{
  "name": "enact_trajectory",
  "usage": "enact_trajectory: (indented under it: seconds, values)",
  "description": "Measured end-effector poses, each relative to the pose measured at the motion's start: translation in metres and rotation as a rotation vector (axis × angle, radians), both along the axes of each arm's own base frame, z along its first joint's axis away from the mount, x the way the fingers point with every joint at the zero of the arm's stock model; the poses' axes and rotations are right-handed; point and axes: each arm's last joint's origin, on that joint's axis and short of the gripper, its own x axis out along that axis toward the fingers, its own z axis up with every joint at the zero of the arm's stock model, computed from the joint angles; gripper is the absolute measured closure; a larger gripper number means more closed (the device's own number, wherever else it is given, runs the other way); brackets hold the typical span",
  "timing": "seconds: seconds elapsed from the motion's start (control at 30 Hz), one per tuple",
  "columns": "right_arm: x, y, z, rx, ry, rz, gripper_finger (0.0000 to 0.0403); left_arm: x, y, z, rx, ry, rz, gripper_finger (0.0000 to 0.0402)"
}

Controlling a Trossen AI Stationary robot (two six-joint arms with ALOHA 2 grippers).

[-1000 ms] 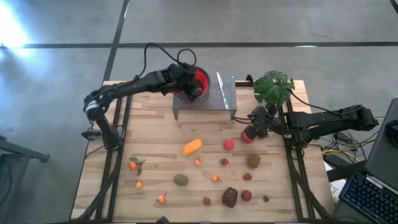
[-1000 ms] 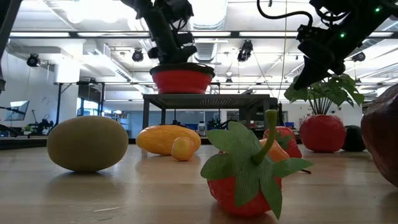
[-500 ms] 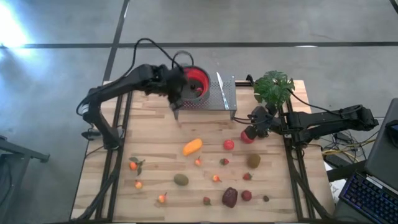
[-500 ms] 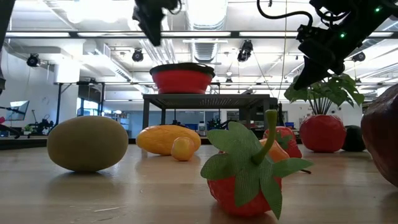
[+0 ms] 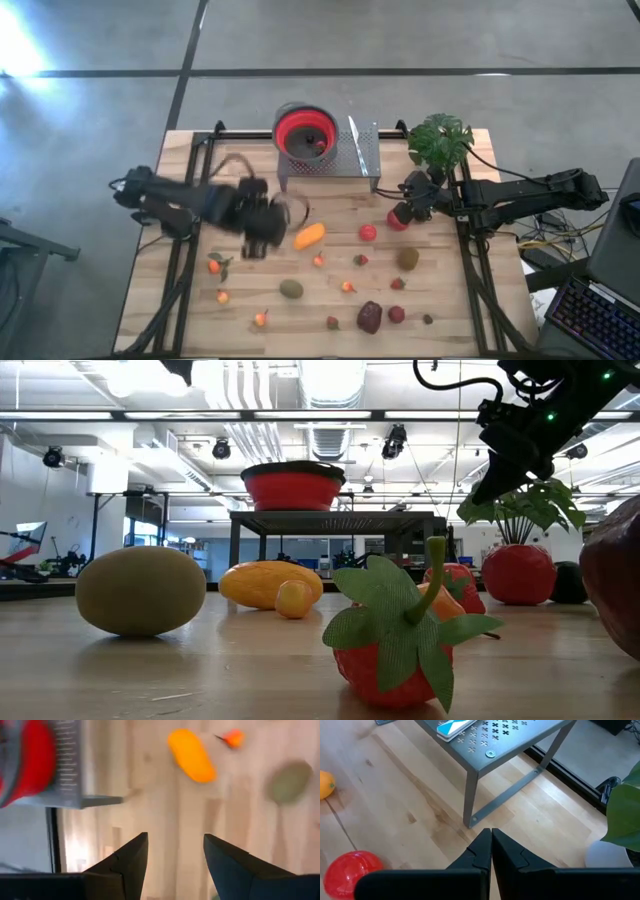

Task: Pick & Place Fruit
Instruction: Put the orange into the red strainer bowl on the shelf

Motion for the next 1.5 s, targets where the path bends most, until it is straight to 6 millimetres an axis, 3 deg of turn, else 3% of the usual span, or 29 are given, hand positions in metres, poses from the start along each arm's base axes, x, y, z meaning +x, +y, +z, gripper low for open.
enact_trajectory:
  seconds: [0.13, 0.33, 0.63, 0.87, 1.07, 1.37, 1.5]
  values:
    - [0.000, 0.000, 0.000, 0.003, -0.002, 0.000, 0.0394, -0.013, -0.035, -0.023, 0.002, 0.048, -0.009, 0.0205]
    - [0.000, 0.000, 0.000, 0.004, -0.004, -0.001, 0.0394, -0.030, -0.055, -0.064, -0.022, 0.200, 0.035, 0.0218]
    - [0.000, 0.000, 0.000, 0.017, -0.014, -0.009, 0.0394, -0.050, -0.055, -0.115, -0.089, 0.498, 0.056, 0.0238]
    - [0.000, 0.000, 0.000, 0.017, -0.014, -0.009, 0.0394, -0.059, -0.056, -0.131, -0.148, 0.610, 0.089, 0.0238]
    - [0.000, 0.000, -0.001, 0.015, -0.011, -0.009, 0.0394, -0.065, -0.064, -0.144, -0.255, 0.680, 0.009, 0.0238]
    - [0.000, 0.000, -0.001, 0.014, -0.011, -0.007, 0.0394, -0.077, -0.059, -0.172, -0.213, 0.747, -0.082, 0.0238]
    - [0.000, 0.000, -0.001, 0.015, -0.011, -0.008, 0.0394, -0.079, -0.058, -0.179, -0.216, 0.753, -0.089, 0.0218]
